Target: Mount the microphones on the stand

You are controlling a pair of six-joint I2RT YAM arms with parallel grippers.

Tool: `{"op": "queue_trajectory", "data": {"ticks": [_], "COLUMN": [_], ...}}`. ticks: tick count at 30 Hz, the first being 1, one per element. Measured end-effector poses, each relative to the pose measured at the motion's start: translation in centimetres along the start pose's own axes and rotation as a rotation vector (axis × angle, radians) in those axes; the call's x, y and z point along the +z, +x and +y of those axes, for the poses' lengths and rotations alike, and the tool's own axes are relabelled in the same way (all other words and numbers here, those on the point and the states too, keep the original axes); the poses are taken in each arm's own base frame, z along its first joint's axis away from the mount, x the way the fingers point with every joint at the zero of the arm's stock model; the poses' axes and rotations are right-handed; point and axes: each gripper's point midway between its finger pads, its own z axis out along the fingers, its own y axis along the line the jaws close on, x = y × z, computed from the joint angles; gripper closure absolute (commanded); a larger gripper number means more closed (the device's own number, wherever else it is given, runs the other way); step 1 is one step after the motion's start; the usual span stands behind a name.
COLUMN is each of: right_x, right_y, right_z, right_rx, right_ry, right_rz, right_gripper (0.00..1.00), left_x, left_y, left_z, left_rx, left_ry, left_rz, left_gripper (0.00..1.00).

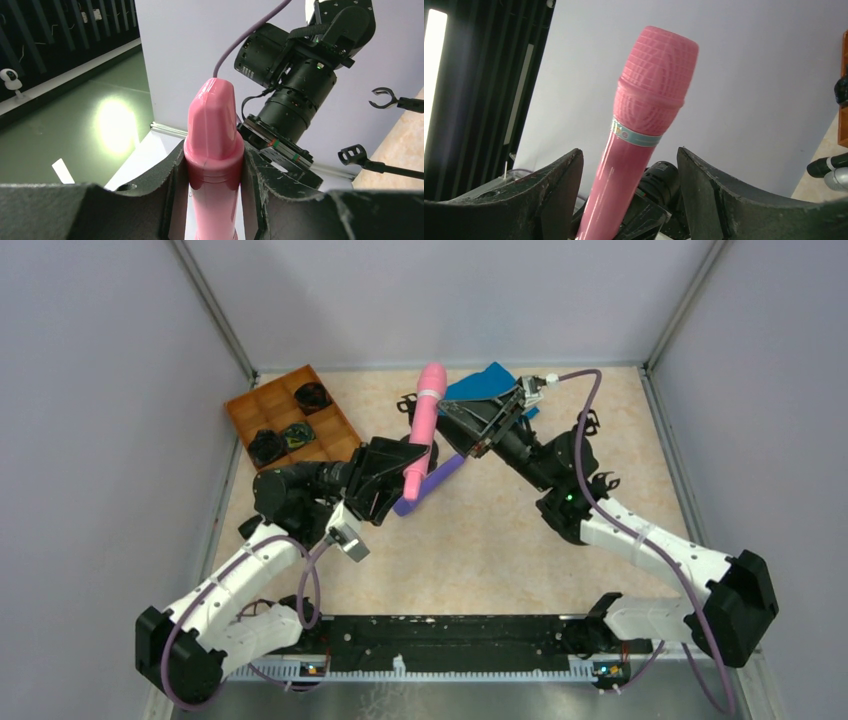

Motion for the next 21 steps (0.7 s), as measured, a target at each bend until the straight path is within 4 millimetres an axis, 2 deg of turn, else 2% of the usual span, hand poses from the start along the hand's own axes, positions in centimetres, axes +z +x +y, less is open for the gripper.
{"op": "queue_trajectory", "data": {"ticks": [9,11,13,16,19,20,21], "right_x": [0.0,0.5,0.9,1.0,1.0,0.9,0.8], "right_y": [0.6,0.9,1.2,1.3,1.0,0.8,0.7], "right_z": [0.6,0.3,-0.4,-0.8,-0.3,0.0,0.2], "right_rx": [0.002,0.011,0.02,0.037,0.077,0.09,0.092], "right_ry": [-0.024,-0.018,-0.007,0.003,-0.002,-0.004,-0.004], "right_rz": [0.035,0.059,0.078,0.084,0.066,0.057,0.053], "right_gripper": [0.35,0.42,0.53,0.7,0.86,0.89,0.92], "left_x": [0.1,0.2,0.3,0.3,0.3,0.3,0.3], "left_y": [-0.1,-0.2,-0.3,-0.2,-0.2,-0.1,-0.1], "left_z": [-1.4,-1.6,-1.8,-2.0,-1.9,-1.9,-1.9], "left_rx": [-0.033,-0.04,-0.048,-0.054,-0.021,-0.014,-0.006], "left_ry": [0.049,0.062,0.079,0.089,0.091,0.092,0.092], "left_rz": [-0.03,-0.041,-0.052,-0.053,-0.05,-0.049,-0.048], "left_gripper": [1.0,1.0,0.99,0.74,0.59,0.43,0.08]}}
